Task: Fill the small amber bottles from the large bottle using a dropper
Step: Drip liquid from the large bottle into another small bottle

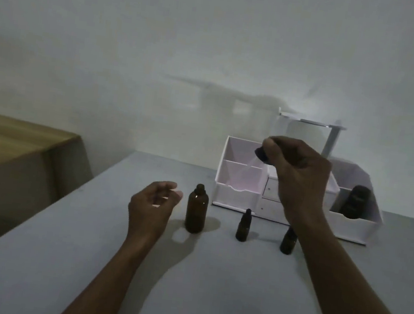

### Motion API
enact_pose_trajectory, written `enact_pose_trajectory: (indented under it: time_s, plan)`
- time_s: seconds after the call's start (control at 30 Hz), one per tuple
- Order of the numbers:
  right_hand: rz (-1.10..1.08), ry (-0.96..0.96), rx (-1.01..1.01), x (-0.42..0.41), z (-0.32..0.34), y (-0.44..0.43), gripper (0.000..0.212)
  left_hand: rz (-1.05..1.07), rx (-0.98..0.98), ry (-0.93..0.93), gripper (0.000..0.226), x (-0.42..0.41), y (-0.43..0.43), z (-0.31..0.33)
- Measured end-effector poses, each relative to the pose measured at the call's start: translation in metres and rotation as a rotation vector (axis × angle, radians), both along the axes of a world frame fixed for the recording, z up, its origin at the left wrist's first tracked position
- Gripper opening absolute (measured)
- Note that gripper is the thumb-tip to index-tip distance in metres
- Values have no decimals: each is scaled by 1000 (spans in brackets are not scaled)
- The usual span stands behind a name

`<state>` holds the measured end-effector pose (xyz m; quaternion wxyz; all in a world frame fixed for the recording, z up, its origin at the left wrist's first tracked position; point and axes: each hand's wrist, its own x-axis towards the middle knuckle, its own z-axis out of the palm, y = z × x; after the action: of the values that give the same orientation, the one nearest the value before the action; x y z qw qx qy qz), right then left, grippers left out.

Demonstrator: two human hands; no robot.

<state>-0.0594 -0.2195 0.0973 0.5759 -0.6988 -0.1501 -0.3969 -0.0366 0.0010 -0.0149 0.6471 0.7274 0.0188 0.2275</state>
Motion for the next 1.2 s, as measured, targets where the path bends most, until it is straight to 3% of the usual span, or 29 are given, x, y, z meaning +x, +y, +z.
enact_pose_trajectory:
  time_s: [0.13, 0.27, 0.47, 0.83, 1.2]
  plan:
    - [32, 68, 8, 22, -6, 29, 8, -147, 45, 48, 44, 16, 1, -14]
    - [33, 104, 18, 37, -15, 37, 11, -298, 112, 70, 56, 20, -9, -19]
    - [20, 128, -63, 46, -20, 42, 12, -322, 198, 127, 59, 18, -16, -22]
    - [60, 261, -401, 62, -60, 62, 12, -325, 141, 136, 48, 19, -15, -23]
    - [-6, 298, -347, 67, -75, 69, 11, -318, 153, 146, 53, 19, -16, -23]
